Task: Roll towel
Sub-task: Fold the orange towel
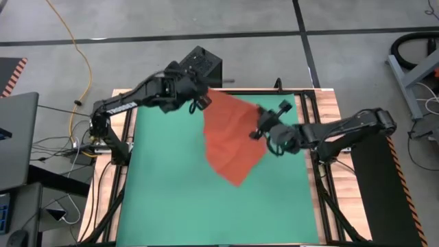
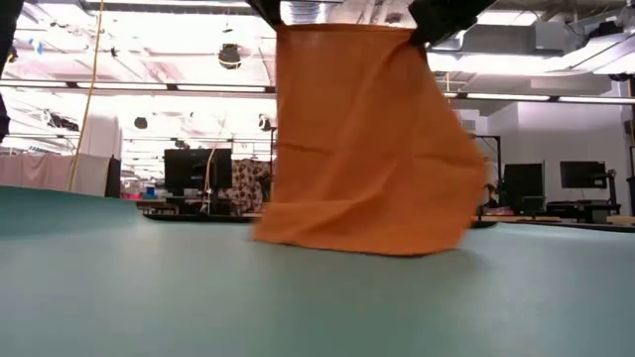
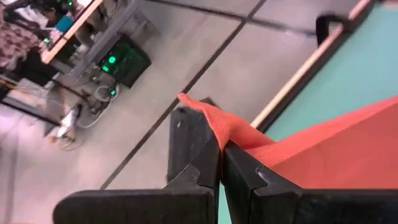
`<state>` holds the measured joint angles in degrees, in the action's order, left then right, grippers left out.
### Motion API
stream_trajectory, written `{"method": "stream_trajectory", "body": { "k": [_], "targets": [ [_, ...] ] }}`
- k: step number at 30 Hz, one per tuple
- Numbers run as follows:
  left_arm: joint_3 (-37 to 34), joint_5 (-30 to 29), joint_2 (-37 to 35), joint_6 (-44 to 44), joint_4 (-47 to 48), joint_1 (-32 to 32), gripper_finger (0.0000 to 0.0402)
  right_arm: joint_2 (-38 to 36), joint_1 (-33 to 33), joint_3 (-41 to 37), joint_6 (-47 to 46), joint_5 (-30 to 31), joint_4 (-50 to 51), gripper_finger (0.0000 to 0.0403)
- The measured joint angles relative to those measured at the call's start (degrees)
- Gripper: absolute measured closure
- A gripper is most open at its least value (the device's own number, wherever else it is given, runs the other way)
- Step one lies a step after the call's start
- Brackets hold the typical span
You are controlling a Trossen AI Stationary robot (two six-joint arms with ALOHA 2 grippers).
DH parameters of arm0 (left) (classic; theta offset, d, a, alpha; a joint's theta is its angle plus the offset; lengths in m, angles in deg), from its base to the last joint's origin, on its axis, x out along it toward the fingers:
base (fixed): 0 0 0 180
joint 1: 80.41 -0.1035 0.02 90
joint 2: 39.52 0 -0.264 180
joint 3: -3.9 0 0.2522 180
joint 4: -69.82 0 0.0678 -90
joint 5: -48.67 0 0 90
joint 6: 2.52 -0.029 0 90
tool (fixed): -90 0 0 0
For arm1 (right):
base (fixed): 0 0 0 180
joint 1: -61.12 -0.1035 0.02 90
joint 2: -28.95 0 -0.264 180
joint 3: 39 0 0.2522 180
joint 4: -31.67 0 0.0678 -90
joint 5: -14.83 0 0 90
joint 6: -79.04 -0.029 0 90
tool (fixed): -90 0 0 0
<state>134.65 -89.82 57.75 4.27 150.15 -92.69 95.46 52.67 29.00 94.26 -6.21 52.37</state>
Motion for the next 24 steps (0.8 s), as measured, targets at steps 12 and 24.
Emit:
{"method": "stream_trajectory", "body": {
  "k": [12, 24],
  "targets": [
    [0.0, 5.7, 0.0, -10.7, -9.0, -9.5, 0.0401, -1.4, 19.0, 0.0, 41.2, -2.5, -31.5, 0.0400],
    [4.6, 3.7, 0.0, -19.5, -9.1, -8.8, 0.0401, -1.4, 21.8, 0.0, 57.3, -0.5, -44.5, 0.0400]
  ]
}}
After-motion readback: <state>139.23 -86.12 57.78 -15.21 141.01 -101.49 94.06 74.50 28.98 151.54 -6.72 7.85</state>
